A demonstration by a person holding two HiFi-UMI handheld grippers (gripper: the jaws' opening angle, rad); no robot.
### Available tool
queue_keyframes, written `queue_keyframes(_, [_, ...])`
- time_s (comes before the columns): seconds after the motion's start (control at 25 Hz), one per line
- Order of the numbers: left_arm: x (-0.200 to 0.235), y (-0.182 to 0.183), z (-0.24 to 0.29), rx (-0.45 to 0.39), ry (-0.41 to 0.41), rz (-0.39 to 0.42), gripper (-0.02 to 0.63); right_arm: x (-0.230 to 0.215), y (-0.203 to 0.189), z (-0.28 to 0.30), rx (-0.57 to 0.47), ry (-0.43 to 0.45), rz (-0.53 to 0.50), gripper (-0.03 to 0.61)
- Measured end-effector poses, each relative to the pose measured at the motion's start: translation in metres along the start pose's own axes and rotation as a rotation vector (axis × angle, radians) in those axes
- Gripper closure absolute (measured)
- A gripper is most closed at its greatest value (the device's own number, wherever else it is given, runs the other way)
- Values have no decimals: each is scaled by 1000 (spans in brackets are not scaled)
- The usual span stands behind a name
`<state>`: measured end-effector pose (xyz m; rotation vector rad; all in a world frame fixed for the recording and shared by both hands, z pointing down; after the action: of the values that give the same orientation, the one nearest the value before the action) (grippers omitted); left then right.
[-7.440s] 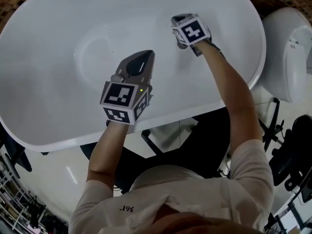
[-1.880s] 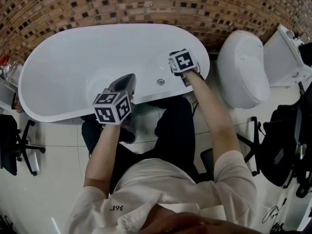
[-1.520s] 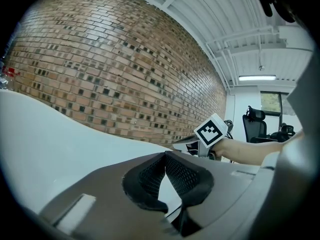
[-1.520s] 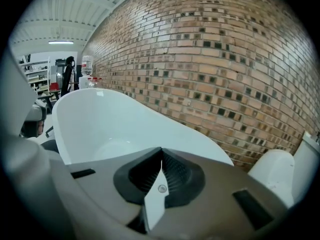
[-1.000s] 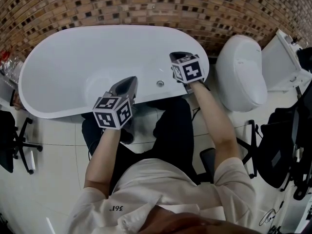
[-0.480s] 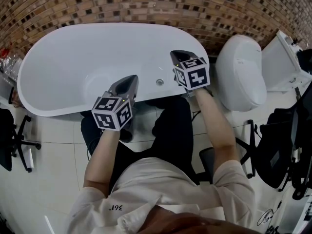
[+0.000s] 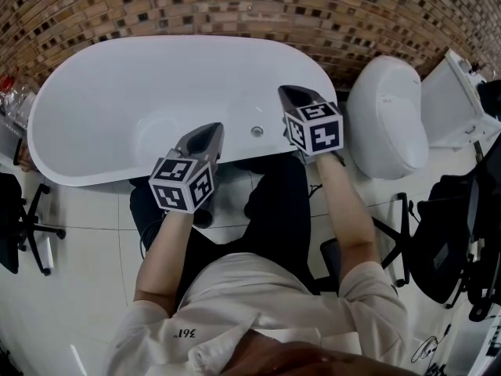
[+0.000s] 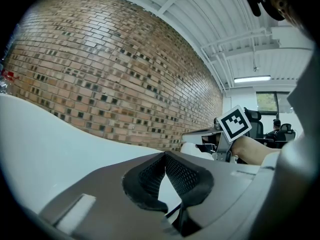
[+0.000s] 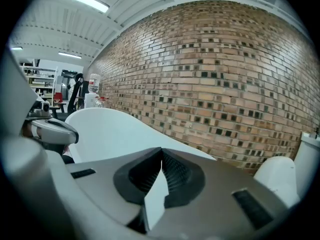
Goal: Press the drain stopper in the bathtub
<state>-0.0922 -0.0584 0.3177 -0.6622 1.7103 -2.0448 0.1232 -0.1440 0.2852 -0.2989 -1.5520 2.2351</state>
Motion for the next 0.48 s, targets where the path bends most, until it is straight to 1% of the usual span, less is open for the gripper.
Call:
queue_keyframes(0.2, [2,-2,-1,7,6,2,607,5,-4,-14,-45,-14,30,570])
queue_keyframes(0.48, [1,0,-1,8,14,14,607,9,-2,-21,-69,-4,24,569])
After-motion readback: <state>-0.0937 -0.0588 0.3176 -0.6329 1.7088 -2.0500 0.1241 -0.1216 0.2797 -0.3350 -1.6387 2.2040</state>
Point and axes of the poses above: the fingertips, and each gripper's own axes: z forward along the fingers, x to its left, y out of its top, the point moved 7 cm from there along -z, backward along the fingers, and after that the axes turned 8 degrees about z, right-handed, at the moved point
